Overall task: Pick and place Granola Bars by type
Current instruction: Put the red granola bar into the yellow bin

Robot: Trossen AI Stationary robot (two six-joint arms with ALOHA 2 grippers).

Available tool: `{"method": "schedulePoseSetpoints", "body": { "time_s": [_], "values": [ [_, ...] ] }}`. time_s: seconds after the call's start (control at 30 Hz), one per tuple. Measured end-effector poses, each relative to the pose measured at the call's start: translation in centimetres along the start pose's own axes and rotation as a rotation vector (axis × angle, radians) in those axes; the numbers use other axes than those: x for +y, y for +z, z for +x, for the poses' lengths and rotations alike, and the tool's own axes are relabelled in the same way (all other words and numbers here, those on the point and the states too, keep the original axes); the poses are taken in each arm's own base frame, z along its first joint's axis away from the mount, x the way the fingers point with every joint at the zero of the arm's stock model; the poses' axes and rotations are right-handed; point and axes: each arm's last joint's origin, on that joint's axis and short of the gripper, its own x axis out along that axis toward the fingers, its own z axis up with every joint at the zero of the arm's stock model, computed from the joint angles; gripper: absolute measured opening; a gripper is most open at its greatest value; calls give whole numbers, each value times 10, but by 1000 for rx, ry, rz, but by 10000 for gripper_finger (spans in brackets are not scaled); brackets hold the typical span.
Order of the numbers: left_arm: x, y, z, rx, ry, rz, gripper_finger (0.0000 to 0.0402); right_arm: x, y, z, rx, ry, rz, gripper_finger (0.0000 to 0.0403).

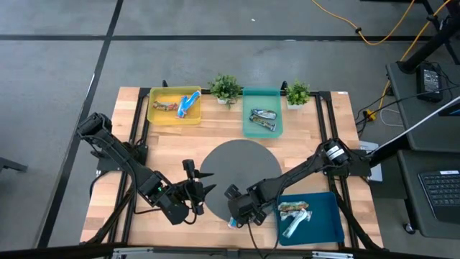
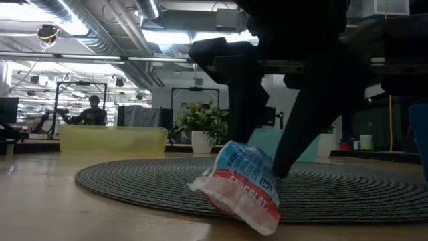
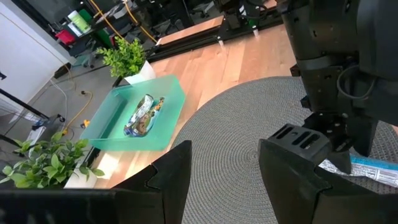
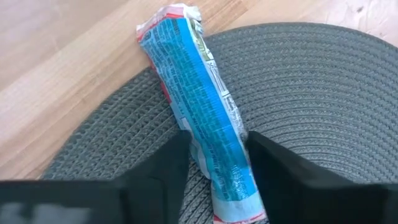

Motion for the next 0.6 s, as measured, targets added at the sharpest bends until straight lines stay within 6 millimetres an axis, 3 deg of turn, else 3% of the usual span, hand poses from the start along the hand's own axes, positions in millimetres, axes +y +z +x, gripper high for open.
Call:
{"method": "schedulePoseSetpoints", "body": {
  "time_s": [0.33, 0.43, 0.6],
  "values": [
    [0, 0, 0, 0, 0, 0, 177, -2, 0, -1, 4, -12, 6, 12],
    [0, 0, 0, 0, 0, 0, 177, -6, 6, -10, 41, -29, 6, 13],
    [0, 0, 0, 0, 0, 2, 177, -12, 26, -44, 139, -118, 21, 14]
  ]
}}
